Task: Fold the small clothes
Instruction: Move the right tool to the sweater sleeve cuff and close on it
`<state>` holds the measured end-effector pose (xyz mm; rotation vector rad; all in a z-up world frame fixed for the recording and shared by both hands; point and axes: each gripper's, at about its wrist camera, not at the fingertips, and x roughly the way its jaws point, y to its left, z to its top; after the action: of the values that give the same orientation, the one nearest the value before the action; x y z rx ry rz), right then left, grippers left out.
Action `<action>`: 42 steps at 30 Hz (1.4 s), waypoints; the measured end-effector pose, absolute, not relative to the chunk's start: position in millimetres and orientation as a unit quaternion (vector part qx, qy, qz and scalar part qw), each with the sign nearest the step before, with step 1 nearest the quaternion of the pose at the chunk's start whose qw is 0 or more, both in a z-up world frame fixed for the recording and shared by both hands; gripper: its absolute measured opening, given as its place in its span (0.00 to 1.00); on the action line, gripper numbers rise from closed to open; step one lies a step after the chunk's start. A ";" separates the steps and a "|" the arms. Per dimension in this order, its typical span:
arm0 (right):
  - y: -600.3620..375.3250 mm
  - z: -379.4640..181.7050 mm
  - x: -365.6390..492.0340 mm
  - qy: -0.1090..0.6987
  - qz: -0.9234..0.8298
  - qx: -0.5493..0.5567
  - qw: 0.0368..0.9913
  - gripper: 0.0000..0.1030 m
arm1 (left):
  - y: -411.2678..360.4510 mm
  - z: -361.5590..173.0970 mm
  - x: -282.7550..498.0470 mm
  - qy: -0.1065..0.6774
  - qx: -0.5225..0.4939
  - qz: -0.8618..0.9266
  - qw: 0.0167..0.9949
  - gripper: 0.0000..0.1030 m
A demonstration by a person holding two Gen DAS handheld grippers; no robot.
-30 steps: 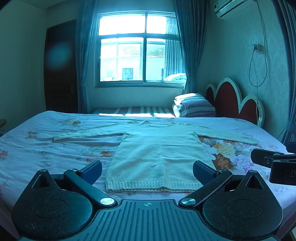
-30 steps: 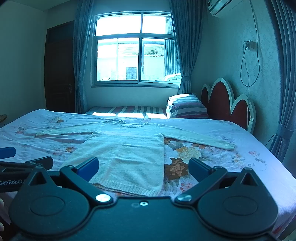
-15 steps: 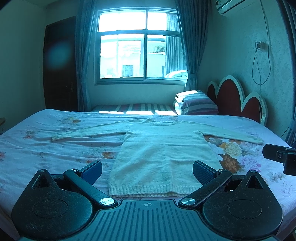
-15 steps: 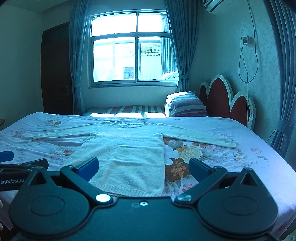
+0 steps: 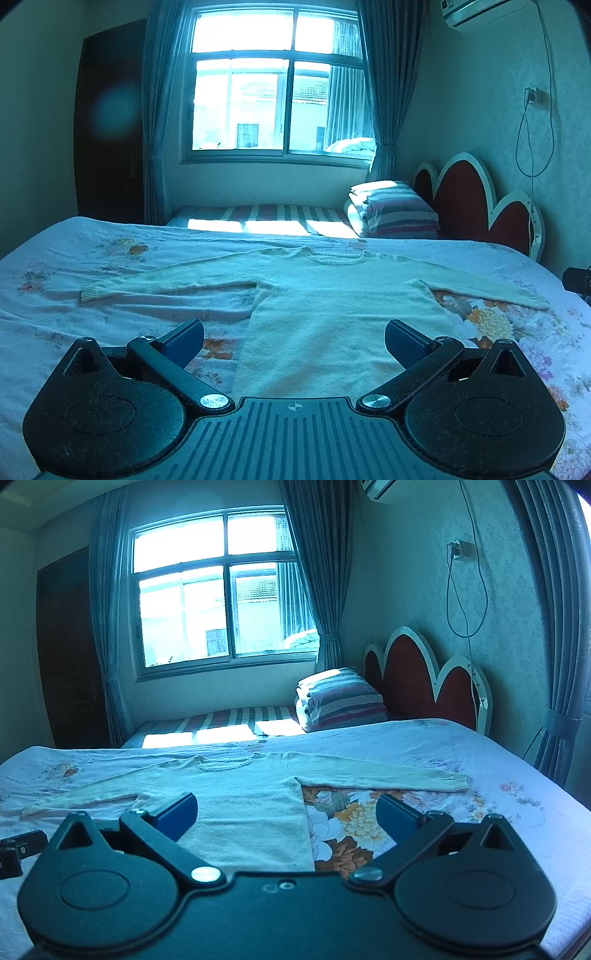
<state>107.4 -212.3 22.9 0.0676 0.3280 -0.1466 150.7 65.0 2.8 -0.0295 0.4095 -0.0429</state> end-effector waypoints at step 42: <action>-552.4 -135.0 327.2 0.202 -0.290 0.374 0.857 0.50 | 10.5 -58.6 389.4 0.297 -0.002 0.098 0.950 1.00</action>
<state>327.2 -552.4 -135.0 0.7854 0.4243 -0.6095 389.4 10.5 -58.6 -0.0038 0.6037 0.1996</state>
